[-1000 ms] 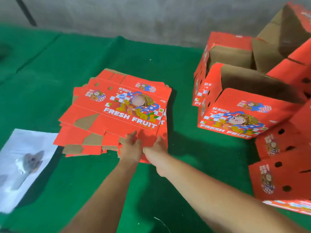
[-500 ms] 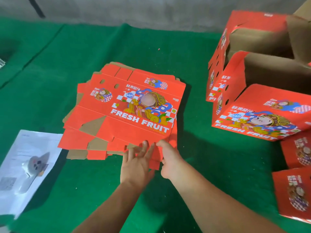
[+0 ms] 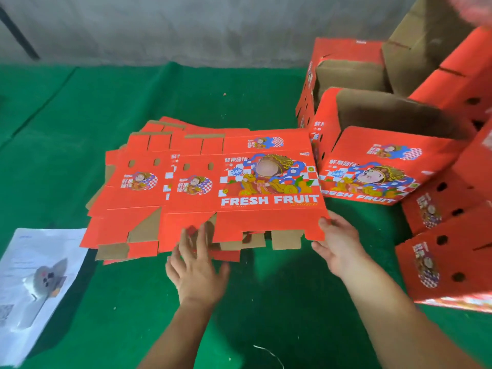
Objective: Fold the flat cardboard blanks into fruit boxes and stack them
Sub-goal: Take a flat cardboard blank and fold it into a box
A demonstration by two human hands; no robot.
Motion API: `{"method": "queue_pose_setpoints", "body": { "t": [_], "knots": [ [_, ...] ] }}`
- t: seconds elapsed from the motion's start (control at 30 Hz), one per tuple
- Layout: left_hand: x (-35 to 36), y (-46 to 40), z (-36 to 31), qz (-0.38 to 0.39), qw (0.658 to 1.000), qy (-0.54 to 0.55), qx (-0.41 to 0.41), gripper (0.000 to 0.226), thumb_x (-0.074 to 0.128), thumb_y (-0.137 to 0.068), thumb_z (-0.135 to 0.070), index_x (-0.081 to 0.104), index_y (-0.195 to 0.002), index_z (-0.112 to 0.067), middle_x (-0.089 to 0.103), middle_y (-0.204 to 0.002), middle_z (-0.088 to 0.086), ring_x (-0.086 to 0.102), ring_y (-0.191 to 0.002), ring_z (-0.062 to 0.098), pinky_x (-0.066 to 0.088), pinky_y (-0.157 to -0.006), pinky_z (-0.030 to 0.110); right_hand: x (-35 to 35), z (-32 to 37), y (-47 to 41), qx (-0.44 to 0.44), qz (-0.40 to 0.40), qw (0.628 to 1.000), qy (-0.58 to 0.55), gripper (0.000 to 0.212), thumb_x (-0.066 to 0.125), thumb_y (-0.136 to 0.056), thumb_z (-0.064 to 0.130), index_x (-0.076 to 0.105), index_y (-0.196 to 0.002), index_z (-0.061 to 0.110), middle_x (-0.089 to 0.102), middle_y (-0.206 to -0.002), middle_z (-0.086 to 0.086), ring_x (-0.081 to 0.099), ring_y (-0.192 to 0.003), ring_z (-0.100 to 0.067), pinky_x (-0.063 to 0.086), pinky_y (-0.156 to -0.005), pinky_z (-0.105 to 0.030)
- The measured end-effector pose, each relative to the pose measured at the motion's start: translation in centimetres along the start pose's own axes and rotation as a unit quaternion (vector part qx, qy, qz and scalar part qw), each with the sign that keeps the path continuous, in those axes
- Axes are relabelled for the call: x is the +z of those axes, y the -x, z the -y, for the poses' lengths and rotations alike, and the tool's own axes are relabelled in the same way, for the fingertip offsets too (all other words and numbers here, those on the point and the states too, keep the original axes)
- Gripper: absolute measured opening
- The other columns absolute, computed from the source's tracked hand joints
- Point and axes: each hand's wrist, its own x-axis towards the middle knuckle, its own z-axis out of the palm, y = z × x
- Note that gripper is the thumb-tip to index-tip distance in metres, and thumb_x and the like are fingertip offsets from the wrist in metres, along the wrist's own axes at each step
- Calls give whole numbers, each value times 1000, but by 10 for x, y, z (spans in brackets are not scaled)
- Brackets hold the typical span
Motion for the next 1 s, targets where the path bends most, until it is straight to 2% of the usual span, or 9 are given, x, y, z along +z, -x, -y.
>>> {"method": "queue_pose_setpoints", "body": {
  "t": [0.13,0.37,0.43,0.5,0.6,0.7,0.77,0.87,1.0],
  "knots": [
    [-14,-4,3,-27,998,50,-39,115,80,-70,-41,8,-161,-42,-4,-169,5,0,-153,39,10,-119,62,-39,14,11,-21,-2,1000,-9,35,63,-103,16,62,-135,31,75,-98,5,71,-85,-21,50,-64,-33],
    [-29,12,-3,90,984,139,-66,128,79,-67,-61,-12,-156,-53,-4,-171,4,25,-145,48,23,-116,60,-54,14,38,-99,26,990,100,44,63,-102,23,56,-146,26,72,-107,-6,55,-69,-19,54,-64,-32],
    [-37,20,-10,201,956,212,-3,109,78,-64,-71,13,-151,-56,21,-167,3,36,-144,38,27,-118,56,-48,12,48,-116,49,985,120,43,62,-103,24,57,-145,30,74,-105,-5,52,-67,-18,52,-62,-31],
    [-48,32,-25,285,898,335,23,68,70,-63,-83,50,-122,-55,55,-140,-7,53,-130,25,39,-113,47,-40,10,57,-141,73,976,149,45,61,-102,22,55,-146,29,75,-107,-5,52,-61,-13,49,-58,-28],
    [-62,34,-42,177,884,433,-18,82,63,-65,-82,48,-137,-48,51,-143,-7,52,-129,25,40,-111,45,-43,16,68,-174,84,963,189,47,62,-102,20,54,-148,24,73,-112,-2,54,-62,-11,50,-60,-28],
    [-76,23,-42,-90,967,240,-12,97,80,-78,-47,30,-158,-26,26,-161,14,42,-132,46,36,-108,60,-70,33,68,-192,77,950,235,47,64,-102,21,54,-147,24,68,-107,0,55,-71,-18,56,-72,-35],
    [-84,16,-36,-181,970,96,132,80,76,-89,-29,35,-158,-32,27,-163,10,47,-119,44,40,-99,57,-85,43,68,-194,81,942,261,44,63,-102,21,57,-145,23,64,-107,2,56,-74,-19,57,-76,-36],
    [-85,14,-45,-55,950,-57,303,89,72,-86,-29,23,-158,-50,14,-168,-19,42,-112,28,40,-96,41,-85,52,70,-201,53,957,203,35,61,-102,12,64,-136,17,66,-115,-2,64,-76,-19,63,-78,-39],
    [-79,12,-73,-47,960,-96,258,96,62,-85,-24,7,-158,-52,7,-167,-28,36,-115,22,34,-95,39,-77,55,77,-194,39,970,-144,42,59,-99,1,58,-137,17,68,-124,-16,74,-102,-34,64,-72,-37]
  ]
}}
